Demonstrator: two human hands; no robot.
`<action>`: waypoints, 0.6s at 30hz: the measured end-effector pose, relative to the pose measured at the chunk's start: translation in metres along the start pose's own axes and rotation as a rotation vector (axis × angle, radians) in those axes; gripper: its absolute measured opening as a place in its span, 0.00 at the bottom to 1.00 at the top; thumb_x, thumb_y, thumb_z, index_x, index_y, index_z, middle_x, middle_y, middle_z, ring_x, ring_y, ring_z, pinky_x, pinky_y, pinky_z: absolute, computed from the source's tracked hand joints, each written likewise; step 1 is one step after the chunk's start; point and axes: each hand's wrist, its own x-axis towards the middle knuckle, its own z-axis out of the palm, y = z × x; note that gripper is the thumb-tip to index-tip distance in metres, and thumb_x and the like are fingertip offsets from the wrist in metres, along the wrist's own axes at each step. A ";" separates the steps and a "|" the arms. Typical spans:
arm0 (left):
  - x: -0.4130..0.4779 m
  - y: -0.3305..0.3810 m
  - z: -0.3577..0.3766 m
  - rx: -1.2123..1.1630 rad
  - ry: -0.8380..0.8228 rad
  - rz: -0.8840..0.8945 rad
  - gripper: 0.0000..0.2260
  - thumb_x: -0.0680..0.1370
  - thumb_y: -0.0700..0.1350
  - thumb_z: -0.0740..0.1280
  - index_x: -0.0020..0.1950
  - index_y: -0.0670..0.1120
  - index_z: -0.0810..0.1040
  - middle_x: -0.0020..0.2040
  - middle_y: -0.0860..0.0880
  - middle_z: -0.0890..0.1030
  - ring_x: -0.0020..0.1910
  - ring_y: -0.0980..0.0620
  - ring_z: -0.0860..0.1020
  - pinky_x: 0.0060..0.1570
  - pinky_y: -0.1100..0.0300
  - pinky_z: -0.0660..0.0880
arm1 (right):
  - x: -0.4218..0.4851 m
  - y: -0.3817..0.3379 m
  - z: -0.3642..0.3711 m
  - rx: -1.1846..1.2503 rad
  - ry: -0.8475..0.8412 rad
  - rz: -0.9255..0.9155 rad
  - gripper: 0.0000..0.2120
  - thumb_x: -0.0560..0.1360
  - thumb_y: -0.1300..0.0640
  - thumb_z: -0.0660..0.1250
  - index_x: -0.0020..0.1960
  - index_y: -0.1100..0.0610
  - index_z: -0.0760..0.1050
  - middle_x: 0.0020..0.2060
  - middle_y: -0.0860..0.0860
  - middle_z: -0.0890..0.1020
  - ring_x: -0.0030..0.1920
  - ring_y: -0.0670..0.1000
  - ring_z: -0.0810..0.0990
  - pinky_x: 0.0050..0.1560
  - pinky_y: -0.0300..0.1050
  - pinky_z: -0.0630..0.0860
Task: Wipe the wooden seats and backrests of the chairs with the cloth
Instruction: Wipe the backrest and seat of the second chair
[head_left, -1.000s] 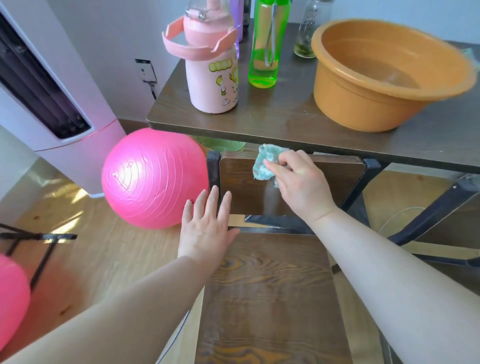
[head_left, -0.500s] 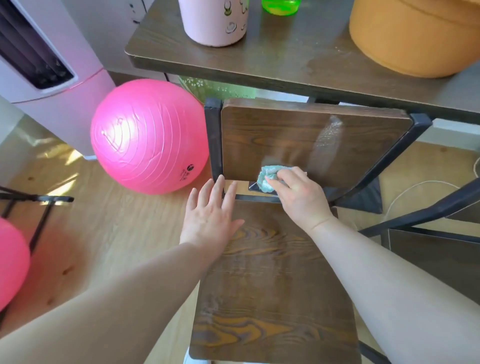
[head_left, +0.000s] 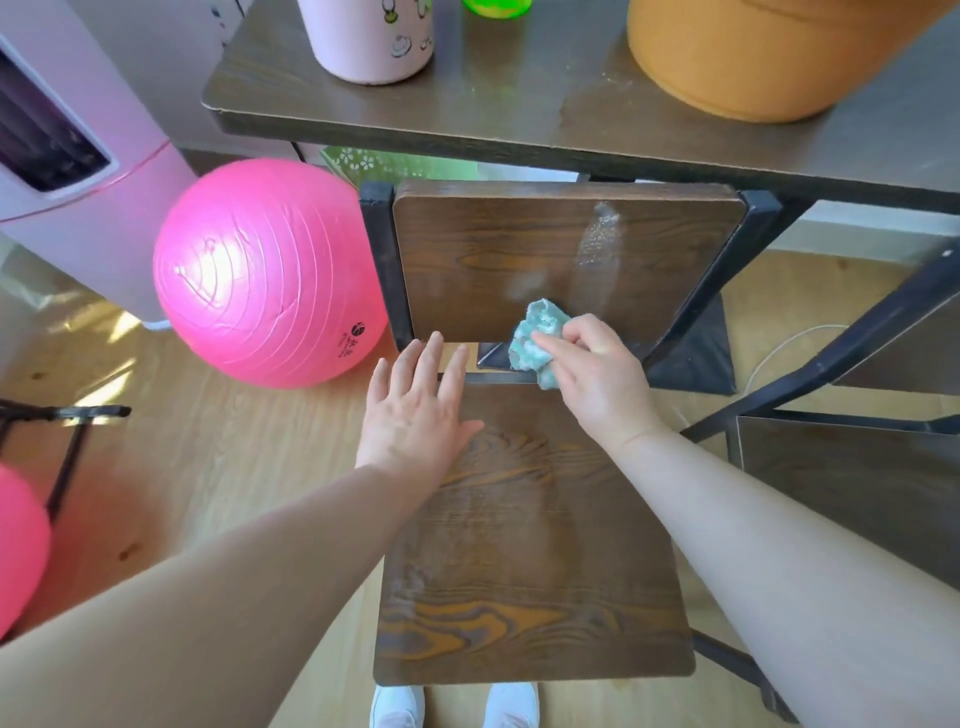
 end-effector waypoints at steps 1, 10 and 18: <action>0.001 0.002 -0.005 -0.005 0.005 0.004 0.36 0.79 0.64 0.55 0.79 0.52 0.40 0.80 0.48 0.45 0.78 0.46 0.45 0.76 0.45 0.46 | 0.002 -0.001 -0.015 0.047 0.069 0.011 0.11 0.79 0.55 0.63 0.58 0.57 0.79 0.49 0.49 0.74 0.48 0.46 0.74 0.47 0.41 0.76; 0.017 0.022 -0.029 0.008 0.045 0.074 0.35 0.80 0.64 0.53 0.79 0.51 0.41 0.80 0.47 0.45 0.78 0.45 0.45 0.76 0.44 0.47 | 0.059 0.006 -0.102 0.094 0.488 0.024 0.16 0.75 0.50 0.70 0.56 0.60 0.82 0.47 0.56 0.78 0.50 0.46 0.75 0.47 0.27 0.69; 0.023 0.023 -0.014 0.015 0.011 0.093 0.35 0.80 0.64 0.52 0.79 0.51 0.40 0.80 0.47 0.44 0.78 0.45 0.45 0.76 0.45 0.47 | 0.074 0.007 -0.079 0.010 0.536 0.024 0.10 0.77 0.55 0.69 0.53 0.60 0.82 0.47 0.55 0.78 0.48 0.52 0.77 0.46 0.40 0.76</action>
